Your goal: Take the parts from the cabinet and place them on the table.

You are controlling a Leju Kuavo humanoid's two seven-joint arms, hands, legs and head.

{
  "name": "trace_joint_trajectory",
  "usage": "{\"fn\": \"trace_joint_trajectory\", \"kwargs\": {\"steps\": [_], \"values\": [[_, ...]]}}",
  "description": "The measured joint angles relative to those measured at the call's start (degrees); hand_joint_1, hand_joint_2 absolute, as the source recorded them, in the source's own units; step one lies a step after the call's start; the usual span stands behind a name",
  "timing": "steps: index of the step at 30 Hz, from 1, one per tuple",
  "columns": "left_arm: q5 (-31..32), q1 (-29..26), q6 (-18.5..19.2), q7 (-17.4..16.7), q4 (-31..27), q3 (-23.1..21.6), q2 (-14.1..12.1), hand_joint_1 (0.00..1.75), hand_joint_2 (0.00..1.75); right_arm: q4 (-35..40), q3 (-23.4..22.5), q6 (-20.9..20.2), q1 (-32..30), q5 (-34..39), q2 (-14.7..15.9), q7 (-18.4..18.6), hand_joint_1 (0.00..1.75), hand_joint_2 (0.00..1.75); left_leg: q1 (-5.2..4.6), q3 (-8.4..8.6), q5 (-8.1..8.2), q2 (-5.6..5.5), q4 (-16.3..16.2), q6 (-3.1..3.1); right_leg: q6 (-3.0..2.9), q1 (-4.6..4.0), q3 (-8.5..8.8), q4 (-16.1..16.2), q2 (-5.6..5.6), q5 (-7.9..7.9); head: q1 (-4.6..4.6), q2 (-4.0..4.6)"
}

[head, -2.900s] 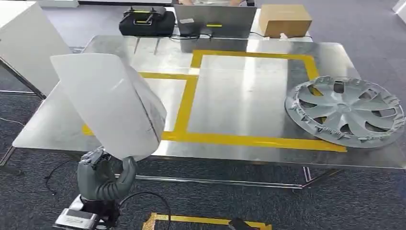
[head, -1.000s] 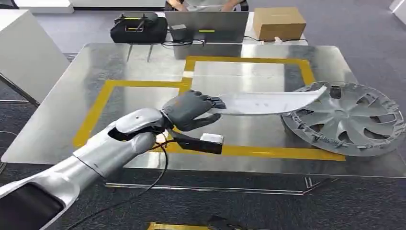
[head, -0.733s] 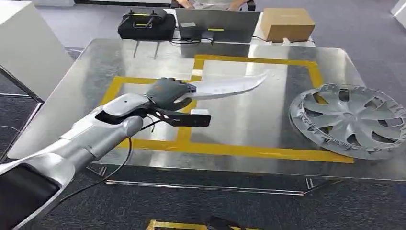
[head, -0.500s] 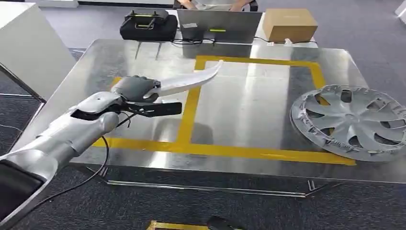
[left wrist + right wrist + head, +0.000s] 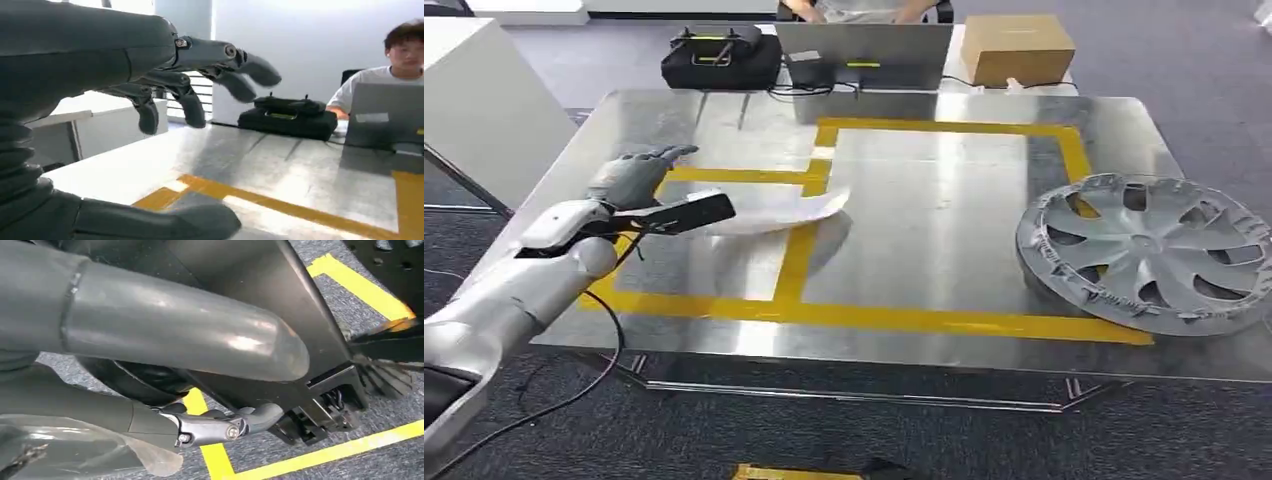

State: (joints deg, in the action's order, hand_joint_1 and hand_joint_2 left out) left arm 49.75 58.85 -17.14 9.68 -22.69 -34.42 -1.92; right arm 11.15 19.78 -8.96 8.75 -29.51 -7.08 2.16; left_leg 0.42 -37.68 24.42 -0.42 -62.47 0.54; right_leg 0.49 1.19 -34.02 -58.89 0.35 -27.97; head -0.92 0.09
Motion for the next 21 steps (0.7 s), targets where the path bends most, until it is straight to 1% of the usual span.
{"fn": "trace_joint_trajectory", "kwargs": {"steps": [1,2,3,4,5,6,7,8,9,10,11,12,13,14,15,16,17,18,20,21], "values": [[0.3,0.0,-1.2,0.0,0.0,0.5,0.0,0.00,0.00,0.0,-0.3,0.0,0.0,0.0,0.0,0.0,0.00,0.00,-0.22,1.26,0.80,-0.08,1.7,-0.05,0.23,-0.23,-0.02,0.0,0.06,-0.11,-0.09,0.00],[1.3,0.0,-2.2,0.0,0.0,0.9,0.1,0.00,0.00,0.0,-0.4,0.0,0.0,0.0,0.0,0.0,0.00,0.00,-0.32,1.65,1.02,-0.07,3.3,-0.23,0.56,-0.36,-0.23,-0.1,0.27,-0.13,0.00,0.00],[2.1,-0.2,-3.3,-0.1,0.0,1.2,0.3,0.00,0.00,0.0,-0.7,0.1,-0.1,-0.1,0.0,0.0,0.00,0.00,-0.38,1.41,1.12,-0.04,3.1,-0.32,0.92,-0.32,-0.32,0.1,0.23,0.08,-0.20,0.00],[2.4,-0.5,-4.2,-0.1,0.0,1.3,0.4,0.00,0.00,0.0,-0.8,0.1,-0.1,-0.2,0.0,0.0,0.00,0.00,-0.41,1.41,1.14,-0.04,3.0,-0.51,1.18,-0.26,-0.23,0.4,0.21,0.20,-0.04,0.00],[1.3,-0.9,-5.3,0.4,-0.1,1.8,0.5,0.00,0.00,0.0,-0.8,0.3,-0.1,-0.7,0.0,0.0,0.00,0.00,-0.31,1.46,0.74,-0.01,3.2,-0.99,1.63,-0.33,-0.17,0.4,0.27,0.48,-0.11,0.00],[-0.4,-1.3,-6.4,1.6,-0.4,2.9,0.8,0.00,0.00,0.0,-0.8,0.7,-0.1,-1.4,0.0,0.0,0.00,0.00,0.14,1.65,0.41,0.17,3.7,-1.43,1.87,-0.27,-0.73,0.1,0.17,-0.44,-0.02,0.00],[-2.7,-1.7,-7.2,3.6,-0.9,4.2,1.1,0.00,0.00,0.0,-0.8,0.9,-0.1,-2.2,0.0,-0.2,0.00,0.00,0.12,1.57,0.28,0.19,3.7,-1.66,2.11,-0.31,-1.23,-1.2,0.04,-1.87,-0.26,0.00],[-5.2,-2.5,-7.9,6.3,-1.5,5.7,1.7,0.00,0.00,0.0,-0.8,0.9,-0.1,-2.8,0.0,-0.5,0.00,0.00,0.11,1.46,0.20,0.18,3.7,-1.91,2.24,-0.29,-2.61,-4.9,0.00,-4.13,-0.61,0.00],[-8.7,-3.9,-8.1,10.3,-2.5,7.5,2.4,0.00,0.00,0.0,-0.8,1.2,-0.1,-3.3,0.0,-0.9,0.00,0.00,0.05,1.41,0.17,0.18,3.7,-2.00,2.40,-0.28,-4.63,-10.1,0.00,-6.52,-0.63,0.00],[-12.0,-5.6,-8.0,13.8,-3.9,9.3,2.7,0.00,0.00,0.0,-0.8,1.4,-0.1,-3.5,0.0,-1.0,0.00,0.00,-0.02,1.40,0.13,0.21,3.7,-2.07,2.55,-0.32,-6.18,-14.2,0.01,-8.07,-0.66,0.00],[-16.0,-7.6,-6.8,17.6,-5.7,11.4,3.5,0.00,0.00,0.0,-0.8,1.7,-0.1,-3.5,0.0,-1.1,0.00,0.00,-0.09,1.38,0.10,0.27,3.7,-2.11,2.62,-0.34,-7.04,-16.7,0.01,-8.75,-0.66,0.00],[-19.0,-9.9,-5.5,19.9,-8.0,13.0,4.3,0.00,0.00,0.0,-0.8,1.9,-0.1,-3.4,0.0,-1.1,0.00,0.00,-0.15,1.36,0.06,0.29,3.7,-2.16,2.60,-0.34,-6.59,-16.4,-0.02,-8.13,-0.63,0.00],[-21.5,-12.5,-4.5,20.9,-11.3,14.5,5.0,0.00,0.00,0.0,-0.8,2.1,-0.3,-3.3,0.0,-1.2,0.00,0.00,-0.17,1.35,0.00,0.30,3.7,-2.18,2.53,-0.34,-5.00,-13.8,-0.02,-6.48,-0.66,0.00],[-24.2,-15.2,-2.7,21.4,-15.6,15.7,5.7,0.00,0.00,0.0,-0.8,2.5,-0.6,-3.0,0.0,-1.2,0.00,0.00,-0.19,1.36,-0.06,0.29,3.7,-2.18,2.39,-0.35,-2.14,-8.9,-0.02,-4.15,-0.68,0.00],[-27.6,-18.1,-0.2,22.3,-19.6,16.4,6.5,0.00,0.00,0.0,-0.9,3.0,-1.1,-2.8,0.0,-1.2,0.00,0.00,-0.19,1.36,-0.15,0.19,3.6,-2.09,2.12,-0.35,1.18,-3.0,-0.03,-1.93,-0.68,0.00],[-31.1,-21.0,2.1,23.0,-24.1,17.2,7.3,0.00,0.00,0.0,-1.2,3.4,-1.5,-2.3,0.0,-1.3,0.00,0.00,-0.28,1.27,-0.27,0.16,3.6,-1.90,1.95,-0.44,2.72,0.3,0.00,-2.30,-0.70,0.00],[-34.0,-23.8,3.8,23.3,-29.2,17.7,7.8,0.00,0.00,0.0,-1.3,3.8,-1.8,-1.9,0.0,-1.5,0.00,0.00,-0.63,0.88,-0.38,0.15,3.2,-1.72,1.92,-0.57,3.75,1.5,0.11,-2.24,-0.64,0.00],[-36.0,-26.5,5.3,23.6,-33.2,17.8,8.2,0.00,0.00,0.0,-1.5,4.1,-2.2,-1.7,0.0,-1.7,0.00,0.00,-0.63,0.68,-0.73,0.25,3.3,-1.27,1.80,-0.59,3.34,1.0,0.17,-2.06,-0.57,0.00],[-39.4,-32.5,8.0,24.1,-41.0,17.8,8.8,0.00,0.00,0.0,-2.1,4.5,-3.0,-0.8,0.1,-1.9,0.00,0.00,-0.52,0.76,-1.17,0.36,3.5,-0.62,1.24,-0.69,3.07,0.8,0.43,-1.70,-0.61,0.00],[-41.6,-35.8,9.6,24.5,-45.6,17.5,9.0,0.00,0.00,-0.1,-2.5,4.9,-3.6,-0.5,0.0,-2.0,0.00,0.00,-0.47,0.60,-0.63,0.31,3.2,-0.37,0.61,-0.11,2.97,1.5,0.17,-0.99,-0.64,0.00]]}}
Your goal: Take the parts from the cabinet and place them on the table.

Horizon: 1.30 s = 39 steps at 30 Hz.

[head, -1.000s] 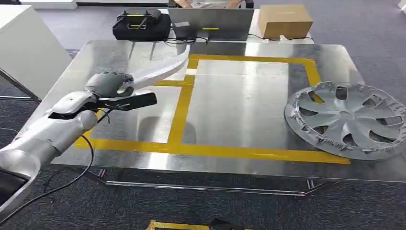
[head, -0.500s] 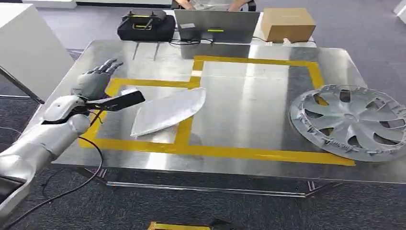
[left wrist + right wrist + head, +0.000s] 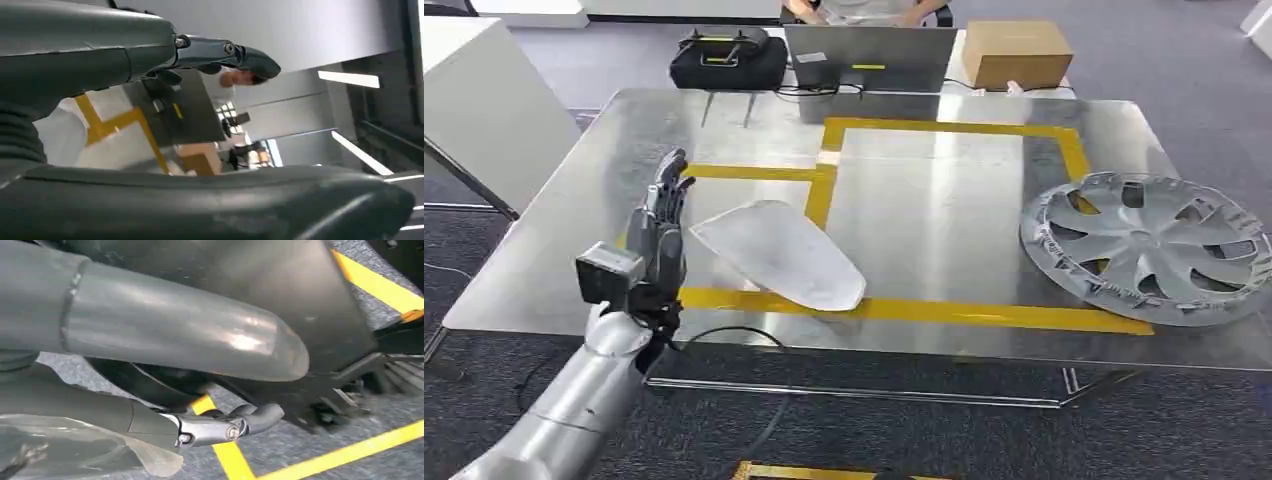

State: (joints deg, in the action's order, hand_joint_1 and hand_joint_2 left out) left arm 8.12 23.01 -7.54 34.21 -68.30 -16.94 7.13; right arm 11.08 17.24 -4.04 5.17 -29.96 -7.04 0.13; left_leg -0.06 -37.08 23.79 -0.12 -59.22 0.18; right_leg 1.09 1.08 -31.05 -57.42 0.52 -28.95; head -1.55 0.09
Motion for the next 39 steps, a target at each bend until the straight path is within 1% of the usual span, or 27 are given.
{"fn": "trace_joint_trajectory", "kwargs": {"steps": [1,2,4,5,6,8,10,11,15,16,17,19,20,21,22,24,25,26,27,29,30,31,33,35,36,37,39], "values": [[-1.9,-2.5,1.3,0.3,-3.5,-0.5,0.1,0.00,0.00,0.0,-0.2,0.4,-0.2,0.3,0.0,-0.2,0.00,0.00,0.05,-0.34,1.59,-0.04,-0.8,0.34,-0.31,-0.04,-0.21,0.0,-0.13,0.30,0.07,0.00],[-3.7,-5.2,2.4,0.7,-7.1,-1.2,0.0,0.00,0.00,0.0,-0.5,0.7,-0.4,0.7,0.0,-0.3,0.00,0.00,0.19,-1.38,4.90,-0.03,-4.1,0.64,-0.74,-0.04,-0.75,0.0,-0.19,0.65,0.42,0.00],[-5.7,-9.8,3.8,1.7,-12.7,-2.5,-0.1,0.00,0.00,-0.1,-1.3,1.1,-0.9,1.1,0.1,-0.6,0.00,0.00,0.41,-3.74,10.41,-0.03,-12.9,1.08,-0.82,-0.12,-1.76,-0.2,-0.43,1.24,0.42,0.00],[-6.9,-11.9,4.5,2.1,-14.6,-3.0,-0.2,0.00,0.00,-0.1,-1.6,1.2,-1.3,1.4,0.1,-0.8,0.00,0.00,0.44,-4.31,12.13,-0.03,-16.3,1.21,-0.81,-0.15,-2.32,-0.2,-0.55,1.63,0.42,0.00],[-8.2,-13.7,5.5,2.4,-17.2,-3.8,-0.3,0.00,0.00,-0.1,-1.9,1.3,-1.4,1.6,0.2,-0.8,0.00,0.00,0.46,-3.61,12.35,-0.03,-16.8,1.21,-0.77,-0.17,-2.98,-0.3,-0.64,2.06,0.44,0.00],[-10.2,-16.2,7.1,2.9,-20.9,-5.1,-0.5,0.00,0.00,-0.2,-2.4,1.3,-1.4,1.7,0.3,-0.8,0.00,0.00,0.49,1.59,9.85,-0.02,-10.2,1.01,-0.57,-0.19,-4.06,-0.4,-0.66,2.86,0.39,0.00],[-12.0,-18.0,8.5,3.6,-23.8,-6.5,-0.6,0.00,0.00,-0.1,-2.9,1.4,-1.4,1.9,0.3,-0.8,0.00,0.00,0.50,9.01,7.51,-0.02,0.4,0.59,-0.08,-0.18,-4.55,-0.5,-0.63,3.57,0.42,0.00],[-13.4,-18.8,9.7,4.0,-25.3,-7.2,-0.6,0.00,0.00,-0.1,-3.1,1.4,-1.4,2.2,0.3,-0.9,0.00,0.00,0.20,9.34,7.88,-0.08,2.1,0.14,0.33,-0.59,-4.99,-0.7,-0.64,3.88,0.39,0.00],[-18.6,-22.5,14.4,5.0,-28.8,-9.3,-1.0,0.00,0.00,-0.3,-4.3,1.6,-1.9,2.7,0.3,-1.0,0.00,0.00,-0.01,8.29,6.00,0.00,2.1,-1.60,1.87,-0.15,-5.33,0.0,-0.59,5.44,0.44,0.00],[-18.8,-22.8,15.1,5.2,-29.2,-9.8,-1.1,0.00,0.00,-0.3,-4.4,1.7,-2.0,2.7,0.3,-1.0,0.00,0.00,0.20,7.67,5.39,0.22,2.2,-2.09,2.05,-0.06,-5.76,-0.7,-0.52,3.79,0.46,0.00],[-18.7,-23.2,15.6,5.2,-29.6,-10.3,-1.1,0.00,0.00,-0.4,-4.5,1.7,-2.0,2.7,0.4,-1.0,0.00,0.00,0.19,6.85,4.80,0.22,2.2,-2.61,2.16,-0.14,-7.01,-3.0,-0.57,0.11,0.09,0.00],[-18.7,-24.1,16.2,5.5,-30.1,-10.9,-1.4,0.00,0.00,-0.4,-4.9,1.7,-1.9,2.7,0.4,-1.0,0.00,0.00,0.02,5.26,3.61,0.24,2.2,-2.81,2.28,-0.19,-9.04,-11.4,-0.56,-6.41,-0.09,0.00],[-18.5,-24.5,16.3,5.6,-30.1,-11.1,-1.5,0.00,0.00,-0.4,-5.0,1.7,-1.9,2.8,0.4,-1.0,0.00,0.00,-0.12,4.34,2.92,0.24,2.1,-2.85,2.25,-0.22,-9.65,-15.6,-0.56,-8.10,-0.09,0.00],[-18.5,-24.8,16.3,5.7,-30.2,-11.2,-1.6,0.00,0.00,-0.4,-5.1,1.7,-1.9,2.8,0.4,-1.0,0.00,0.00,-0.23,3.51,2.33,0.25,2.1,-2.84,2.19,-0.25,-9.40,-17.7,-0.57,-7.89,-0.07,0.00],[-18.5,-25.0,16.4,5.8,-30.3,-11.3,-1.7,0.00,0.00,-0.4,-5.3,1.7,-2.0,2.8,0.4,-1.0,0.00,0.00,-0.31,2.67,1.72,0.25,2.0,-2.80,2.08,-0.27,-7.96,-17.5,-0.57,-6.11,-0.06,0.00],[-18.5,-25.1,16.8,5.8,-30.4,-11.6,-2.0,0.00,0.00,-0.4,-5.4,1.6,-2.0,2.7,0.4,-0.9,0.00,0.00,-0.34,1.29,0.71,0.21,1.8,-2.61,1.82,-0.34,-2.06,-10.8,-0.57,-2.01,-0.06,0.00],[-18.4,-25.1,17.4,5.8,-30.5,-11.8,-2.0,0.00,0.00,-0.4,-5.4,1.5,-2.1,2.8,0.4,-0.9,0.00,0.00,-0.34,0.79,0.21,0.11,1.6,-2.41,1.58,-0.36,2.40,-4.8,-0.55,-1.66,-0.11,0.00],[-18.4,-25.2,18.2,5.8,-30.8,-12.0,-2.0,0.00,0.00,-0.4,-5.4,1.4,-2.1,2.8,0.4,-0.8,0.00,0.00,-0.63,0.46,-0.09,0.03,1.3,-2.12,1.42,-0.58,6.09,0.4,-0.55,-3.30,-0.13,0.00],[-18.4,-25.2,19.0,5.9,-31.0,-12.2,-2.0,0.00,0.00,-0.4,-5.6,1.3,-2.0,2.8,0.4,-0.8,0.00,0.00,-0.64,0.21,-0.63,0.11,1.2,-1.77,1.20,-0.58,7.51,3.2,-0.43,-4.20,0.00,0.00],[-18.3,-25.4,20.0,5.9,-31.0,-12.3,-2.1,0.00,0.00,-0.4,-5.7,1.1,-2.2,2.8,0.4,-0.8,0.00,0.00,-0.43,0.12,-1.75,0.25,1.5,-1.12,0.76,-0.90,6.21,2.8,-0.32,-3.97,-0.11,0.00],[-18.3,-25.5,20.5,5.9,-31.0,-12.2,-2.2,0.00,0.00,-0.4,-5.8,1.0,-2.5,2.8,0.4,-0.8,0.00,0.00,-0.56,-0.01,-2.25,0.15,1.6,-0.70,0.14,-0.75,5.82,3.1,-0.47,-3.31,-0.11,0.00],[-18.3,-25.7,20.9,5.9,-31.0,-12.2,-2.4,0.00,0.00,-0.5,-5.8,1.0,-2.5,2.8,0.4,-0.8,0.00,0.00,-0.25,-0.37,-0.97,-0.05,1.1,-0.38,-0.27,-0.48,5.35,3.1,-0.87,-2.74,-0.20,0.00],[-18.0,-26.1,22.0,5.9,-31.1,-12.2,-2.6,0.00,0.00,-0.5,-5.9,1.0,-2.5,2.8,0.4,-0.7,0.00,0.00,-0.04,-1.44,6.25,-0.01,-4.2,0.34,-1.21,-0.57,4.09,3.1,-1.10,-1.61,0.33,0.00],[-16.4,-26.5,22.4,5.9,-31.1,-12.1,-2.8,0.00,0.00,-0.5,-5.9,1.1,-2.5,2.8,0.4,-0.7,0.00,0.00,0.08,-2.63,11.92,-0.01,-13.0,0.83,-1.17,-0.63,2.92,2.9,-1.22,-0.32,0.29,0.00],[-15.3,-26.6,22.1,5.9,-31.0,-12.1,-2.9,0.00,0.00,-0.5,-5.9,1.1,-2.5,2.8,0.5,-0.7,0.00,0.00,0.18,-2.57,12.04,0.00,-15.8,0.92,-1.15,-0.65,2.18,2.7,-1.25,0.25,0.31,0.00],[-14.5,-26.8,21.8,5.9,-31.0,-12.1,-3.1,0.00,0.00,-0.5,-6.0,1.1,-2.5,2.8,0.5,-0.7,0.00,0.00,0.27,-1.74,10.44,0.00,-16.1,0.97,-1.10,-0.67,1.18,2.3,-1.32,0.86,0.26,0.00],[-13.4,-26.9,21.2,5.9,-31.0,-12.1,-3.3,0.00,0.00,-0.5,-6.3,1.1,-2.4,2.8,0.5,-0.8,0.00,0.00,0.35,3.12,6.12,0.00,-10.4,0.75,-0.89,-0.69,-0.83,1.4,-1.35,1.67,0.26,0.00]]}}
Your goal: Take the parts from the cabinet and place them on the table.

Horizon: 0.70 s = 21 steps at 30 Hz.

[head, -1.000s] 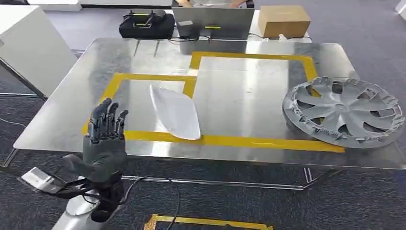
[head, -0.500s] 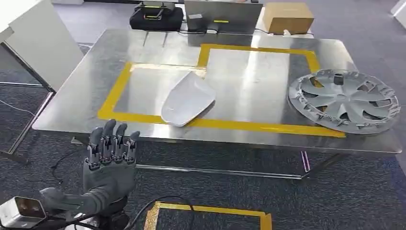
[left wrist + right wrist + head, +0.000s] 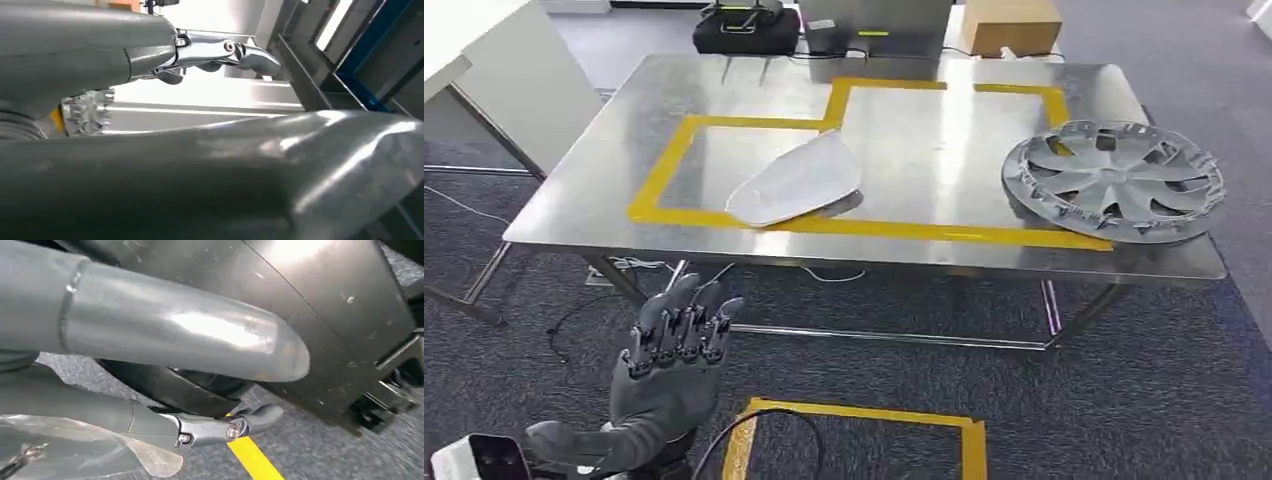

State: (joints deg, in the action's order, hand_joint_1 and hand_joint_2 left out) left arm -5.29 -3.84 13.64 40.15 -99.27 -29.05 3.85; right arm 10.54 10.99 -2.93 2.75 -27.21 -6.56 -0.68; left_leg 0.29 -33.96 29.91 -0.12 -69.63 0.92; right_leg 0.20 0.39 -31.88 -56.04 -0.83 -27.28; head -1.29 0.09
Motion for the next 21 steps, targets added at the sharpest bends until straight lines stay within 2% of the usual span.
{"fn": "trace_joint_trajectory", "kwargs": {"steps": [1,2,3,5,6,7,8,9,10,11,12,13,14,15,16,18,19,21], "values": [[0.4,0.0,-0.2,0.0,0.0,0.0,-0.1,0.00,0.00,0.0,-0.1,0.0,0.1,0.0,0.0,0.0,0.00,0.00,0.00,3.41,-0.85,-0.01,5.1,-0.24,0.16,0.00,-0.66,-0.4,0.04,0.27,0.02,0.00],[0.7,0.0,-0.5,0.0,0.0,0.0,-0.2,0.00,0.00,0.0,-0.2,0.0,0.1,0.0,0.0,0.0,0.00,0.00,-0.03,6.33,0.43,-0.05,9.9,-0.54,0.38,-0.07,-1.24,-0.8,0.05,0.48,0.02,0.00],[1.1,0.0,-0.8,0.0,0.0,0.0,-0.2,0.00,0.00,0.0,-0.3,0.0,0.1,0.0,0.0,-0.1,0.00,0.00,-0.17,7.76,1.16,-0.06,12.6,-0.87,0.67,-0.33,-1.70,-1.3,0.20,0.74,-0.04,0.00],[1.5,-0.1,-1.5,0.0,0.2,0.2,-0.4,0.00,0.00,0.0,-0.5,0.2,0.1,0.0,0.0,-0.1,0.00,0.00,-0.39,7.03,1.30,-0.06,12.9,-1.06,1.30,-0.21,-2.47,-1.3,0.08,1.90,0.02,0.00],[1.6,-0.3,-1.7,0.0,0.3,0.2,-0.5,0.00,0.00,0.0,-0.5,0.2,0.0,0.0,0.0,-0.1,0.00,0.00,-0.45,6.46,0.83,-0.02,12.8,-1.62,1.71,-0.23,-2.70,-1.1,0.09,2.48,-0.13,0.00],[1.7,-0.4,-2.1,0.0,0.4,0.3,-0.6,0.00,0.00,-0.2,-0.6,0.3,-0.1,0.0,0.0,-0.1,0.00,0.00,0.10,5.72,-0.07,0.24,13.4,-2.35,2.00,-0.11,-3.22,-1.4,0.31,2.11,0.09,0.00],[2.0,-0.5,-2.4,0.0,0.5,0.5,-0.7,0.00,0.00,-0.2,-0.7,0.4,-0.1,0.0,0.0,-0.2,0.00,0.00,0.05,4.97,-0.71,0.37,13.4,-2.81,2.27,-0.11,-3.99,-2.3,0.54,-0.31,0.07,0.00],[2.2,-0.6,-2.8,0.0,0.7,0.8,-0.7,0.00,0.00,-0.2,-0.9,0.5,-0.1,0.0,0.0,-0.3,0.00,0.00,0.03,4.23,-1.43,0.39,13.4,-3.26,2.41,-0.13,-5.06,-5.1,0.62,-4.00,-0.31,0.00],[2.3,-0.8,-3.1,0.0,0.9,1.3,-0.7,0.00,0.00,-0.2,-1.0,0.6,-0.1,0.1,0.0,-0.3,0.00,0.00,-0.02,3.30,-2.13,0.48,13.4,-3.34,2.56,-0.09,-5.91,-9.3,0.65,-7.49,-0.44,0.00],[2.3,-1.1,-3.4,0.0,1.3,1.7,-0.8,0.00,0.00,-0.2,-1.0,0.7,-0.1,0.1,0.0,-0.3,0.00,0.00,-0.11,2.30,-2.92,0.50,13.4,-3.41,2.69,-0.09,-6.87,-14.0,0.65,-10.03,-0.42,0.00],[2.2,-1.3,-3.6,0.0,1.6,2.0,-0.9,0.00,0.00,-0.2,-1.0,0.8,-0.1,0.2,0.0,-0.3,0.00,0.00,-0.16,1.30,-3.65,0.53,13.3,-3.37,2.78,-0.11,-7.38,-17.6,0.66,-10.86,-0.57,0.00],[2.1,-1.6,-3.6,0.0,1.9,2.4,-1.0,0.00,0.00,-0.2,-1.1,0.9,-0.1,0.4,0.0,-0.3,0.00,0.00,-0.17,0.34,-4.34,0.58,13.2,-3.31,2.85,-0.09,-6.87,-19.2,0.65,-9.63,-0.55,0.00],[1.7,-1.8,-3.6,0.0,2.2,2.9,-1.1,0.00,0.00,-0.2,-1.2,0.9,-0.1,0.5,0.0,-0.3,0.00,0.00,-0.17,-0.54,-4.99,0.62,13.1,-3.21,2.86,-0.08,-5.39,-18.5,0.65,-7.22,-0.55,0.00],[1.3,-2.0,-3.5,0.0,2.4,3.3,-1.2,0.00,0.00,-0.2,-1.4,1.0,-0.2,0.6,0.0,-0.3,0.00,0.00,-0.14,-1.49,-5.61,0.62,12.9,-3.07,2.86,-0.02,-2.84,-15.8,0.64,-4.51,-0.57,0.00],[1.0,-2.2,-3.3,0.0,2.6,3.5,-1.2,0.00,0.00,-0.2,-1.4,1.0,-0.2,0.6,0.0,-0.3,0.00,0.00,-0.10,-2.33,-6.23,0.59,12.8,-2.85,2.82,0.09,0.73,-11.1,0.65,-3.02,-0.55,0.00],[1.2,-2.3,-3.0,0.0,2.6,4.2,-1.2,0.00,0.00,-0.2,-1.5,1.0,0.0,0.6,0.0,-0.3,0.00,0.00,-0.48,-3.16,-7.20,0.41,11.9,-2.19,2.59,0.16,9.71,1.1,0.85,-5.37,-0.66,0.00],[1.4,-2.4,-3.0,0.0,2.6,4.3,-1.2,0.00,0.00,-0.2,-1.6,1.0,0.1,0.6,0.0,-0.3,0.00,0.00,-0.54,-3.42,-7.81,0.52,11.9,-1.88,2.13,0.17,9.69,3.1,0.96,-6.85,-0.49,0.00],[1.6,-2.4,-2.8,0.0,2.7,4.4,-1.2,0.00,0.00,-0.2,-1.7,0.9,0.0,0.3,0.0,-0.2,0.00,0.00,-0.35,-3.59,-9.14,0.55,12.2,-1.36,1.47,-0.16,8.82,2.1,1.02,-6.28,-0.61,0.00]]}}
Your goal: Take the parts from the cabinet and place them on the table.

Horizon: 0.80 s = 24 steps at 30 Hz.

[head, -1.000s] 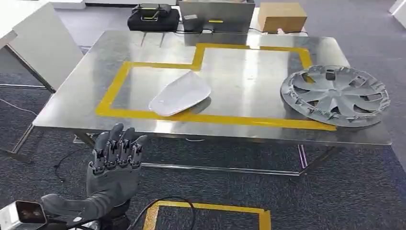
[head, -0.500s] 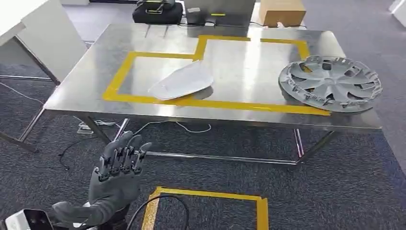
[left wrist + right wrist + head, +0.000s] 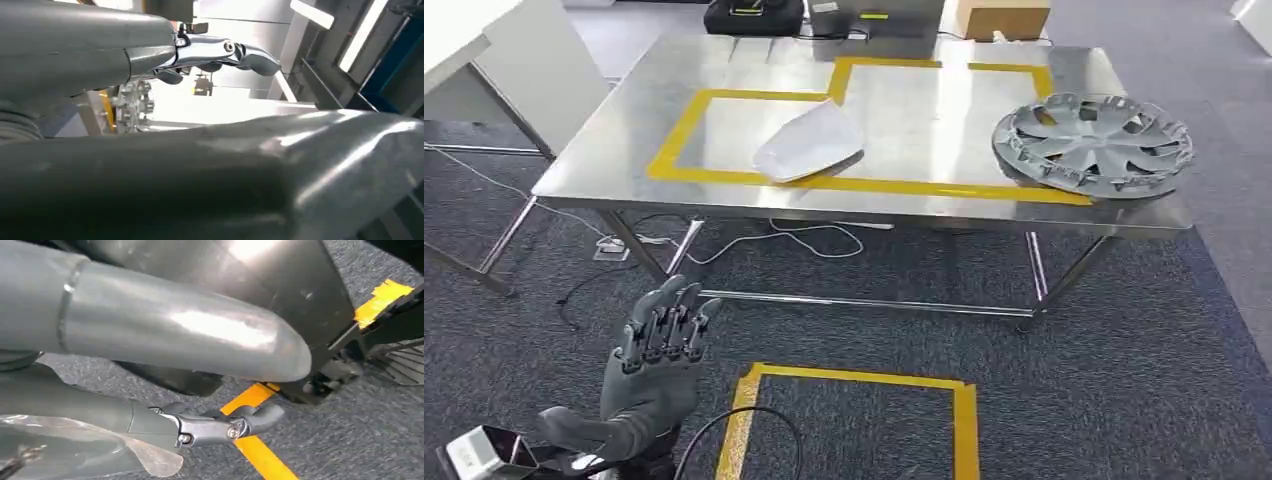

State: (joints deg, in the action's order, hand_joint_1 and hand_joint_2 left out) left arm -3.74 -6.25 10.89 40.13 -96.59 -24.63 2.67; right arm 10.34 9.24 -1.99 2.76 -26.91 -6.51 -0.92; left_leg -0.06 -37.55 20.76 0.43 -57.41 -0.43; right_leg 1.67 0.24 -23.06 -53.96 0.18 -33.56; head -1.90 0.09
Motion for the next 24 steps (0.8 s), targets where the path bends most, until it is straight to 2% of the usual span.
{"fn": "trace_joint_trajectory", "kwargs": {"steps": [1,2,3,4,5,6,7,8,9,10,11,12,13,15,16,17,18,19,21,22,23,24], "values": [[0.1,-0.1,0.2,0.0,0.1,0.0,0.0,0.00,0.00,0.0,-0.1,-0.3,-0.2,-0.3,0.0,0.3,0.00,0.00,-0.03,-0.23,-0.44,-0.18,0.0,0.38,-0.73,0.25,-0.55,0.2,-0.24,0.79,0.07,0.00],[0.1,-0.1,0.3,0.0,0.2,0.0,-0.1,0.00,0.00,-0.1,-0.1,-0.7,-0.2,-0.6,0.0,0.3,0.00,0.00,0.19,-0.74,1.80,-0.37,-0.8,0.77,-1.19,0.35,-1.18,0.1,-0.57,1.36,0.09,0.00],[0.2,-0.1,0.6,0.0,0.3,0.0,-0.1,0.00,0.00,-0.1,-0.1,-1.1,-0.2,-0.6,0.0,0.4,0.00,0.00,0.23,-1.25,5.77,-0.36,-3.3,1.12,-1.60,0.29,-1.92,0.1,-0.76,2.04,0.33,0.00],[0.2,-0.1,0.7,0.0,0.5,0.0,-0.1,0.00,0.00,-0.1,-0.2,-1.9,-0.2,-0.5,0.0,0.4,0.00,0.00,0.29,-1.94,9.52,-0.35,-7.2,1.40,-2.00,0.21,-2.67,0.0,-1.11,2.68,0.55,0.00],[0.1,0.0,0.7,-0.3,0.7,0.0,-0.1,0.00,0.00,-0.1,-0.2,-2.7,-0.2,-0.4,0.0,0.5,0.00,0.00,0.29,-2.64,12.50,-0.36,-11.6,1.58,-2.06,0.10,-3.43,-0.1,-1.26,3.32,0.50,0.00],[-0.2,0.1,1.0,-0.3,1.1,0.0,-0.1,0.00,0.00,-0.1,-0.2,-3.3,-0.2,-0.3,0.0,0.7,0.00,0.00,0.30,-3.17,14.04,-0.35,-16.0,1.65,-2.06,0.01,-4.28,-0.3,-1.67,3.90,0.59,0.00],[-0.5,0.2,1.3,-0.3,1.3,0.0,-0.1,0.00,0.00,-0.1,-0.3,-3.6,-0.1,-0.4,0.1,0.9,0.00,0.00,0.33,-3.00,13.37,-0.35,-18.5,1.63,-2.03,-0.08,-4.93,-0.6,-2.08,4.50,0.57,0.00],[-0.7,0.3,1.7,-0.3,1.4,0.0,-0.1,0.00,0.00,-0.1,-0.3,-3.8,0.0,-0.4,0.1,0.9,0.00,0.00,0.35,-1.77,11.34,-0.33,-18.3,1.53,-2.01,-0.15,-6.07,-1.2,-2.61,5.01,0.55,0.00],[-0.9,0.4,1.8,-0.2,1.4,0.0,-0.1,0.00,0.00,-0.1,-0.3,-3.8,0.1,-0.4,0.1,1.0,0.00,0.00,0.34,0.13,9.31,-0.24,-16.3,1.38,-1.99,-0.24,-7.06,-1.6,-3.05,5.34,0.57,0.00],[-1.1,0.6,1.9,-0.2,1.4,0.0,0.0,0.00,0.00,-0.1,-0.4,-3.8,0.2,-0.4,0.1,1.0,0.00,0.00,0.30,3.62,7.91,0.25,-11.6,1.09,-1.90,-0.28,-7.96,-2.1,-3.58,5.69,0.57,0.00],[-1.1,0.7,1.9,-0.2,1.4,0.0,0.1,0.00,0.00,-0.1,-0.4,-3.9,0.3,-0.4,0.1,1.0,0.00,0.00,0.20,7.34,7.92,1.41,-6.4,0.79,-1.74,-0.33,-8.45,-2.4,-3.99,5.89,0.55,0.00],[-1.2,1.0,2.0,-0.2,1.4,0.0,0.2,0.00,0.00,-0.1,-0.4,-3.9,0.3,-0.4,0.1,1.0,0.00,0.00,-0.14,10.67,9.29,3.26,-1.6,0.47,-1.65,-0.73,-8.85,-2.8,-4.40,5.89,0.61,0.00],[-1.5,1.2,2.3,-0.1,1.4,0.0,0.2,0.00,0.00,-0.1,-0.4,-4.0,0.3,-0.4,0.1,1.0,0.00,0.00,-0.41,11.45,10.09,3.24,0.6,0.07,-1.31,-0.68,-9.11,-2.9,-4.91,6.16,0.48,0.00],[-2.6,1.2,3.1,-0.1,1.4,0.1,0.3,0.00,0.00,-0.1,-0.5,-4.0,0.4,-0.4,0.1,1.2,0.00,0.00,-0.58,10.49,10.17,2.31,1.1,-0.39,-0.75,-0.63,-9.71,-3.0,-6.03,6.99,0.57,0.00],[-3.0,1.1,3.4,-0.1,1.4,0.1,0.3,0.00,0.00,-0.1,-0.5,-4.1,0.4,-0.4,0.1,1.3,0.00,0.00,-0.43,10.15,9.57,1.72,1.5,-1.02,-0.48,-0.64,-9.83,-3.0,-6.60,7.24,0.46,0.00],[-3.3,1.1,3.7,-0.1,1.4,0.1,0.4,0.00,0.00,-0.1,-0.5,-4.2,0.5,-0.4,0.3,1.4,0.00,0.00,-0.03,9.96,8.92,1.39,1.8,-1.42,-0.03,-0.44,-10.63,-3.6,-5.12,6.37,0.64,0.00],[-3.5,1.3,3.9,0.0,1.4,0.1,0.5,0.00,0.00,-0.1,-0.5,-4.5,0.4,-0.4,0.3,1.4,0.00,0.00,-0.05,9.51,8.43,0.84,1.8,-1.82,0.34,-0.43,-11.49,-5.5,-2.54,4.25,0.41,0.00],[-3.5,1.4,3.9,0.0,1.4,0.1,0.7,0.00,0.00,-0.1,-0.6,-4.8,0.6,-0.4,0.3,1.5,0.00,0.00,-0.07,8.91,7.96,0.48,1.7,-2.11,0.40,-0.38,-12.95,-9.3,-1.29,1.60,0.35,0.00],[-3.5,1.5,3.9,0.0,1.5,0.1,0.8,0.00,0.00,-0.1,-0.7,-5.3,0.8,-0.3,0.3,2.2,0.00,0.00,-0.34,7.76,7.10,-0.49,1.7,-2.31,0.59,-0.39,-16.30,-18.6,-0.49,-2.73,0.39,0.00],[-3.4,1.5,3.9,-0.1,1.6,0.1,0.8,0.00,0.00,-0.1,-0.7,-5.6,0.9,-0.2,0.4,2.4,0.00,0.00,-0.44,7.28,6.76,-1.11,1.6,-2.30,0.57,-0.39,-16.69,-20.6,-0.41,-3.07,0.39,0.00],[-3.3,1.5,3.9,-0.1,1.7,0.1,0.8,0.00,0.00,-0.1,-0.9,-6.0,0.9,-0.1,0.4,2.8,0.00,0.00,-0.50,6.90,6.48,-1.73,1.5,-2.26,0.47,-0.39,-15.70,-19.6,-0.39,-2.07,0.39,0.00],[-3.3,1.5,3.9,-0.2,1.8,0.1,0.9,0.00,0.00,-0.1,-1.0,-6.3,0.9,0.1,0.5,3.1,0.00,0.00,-0.51,6.60,6.24,-2.43,1.3,-2.21,0.36,-0.38,-13.76,-16.7,-0.24,-0.33,0.37,0.00]]}}
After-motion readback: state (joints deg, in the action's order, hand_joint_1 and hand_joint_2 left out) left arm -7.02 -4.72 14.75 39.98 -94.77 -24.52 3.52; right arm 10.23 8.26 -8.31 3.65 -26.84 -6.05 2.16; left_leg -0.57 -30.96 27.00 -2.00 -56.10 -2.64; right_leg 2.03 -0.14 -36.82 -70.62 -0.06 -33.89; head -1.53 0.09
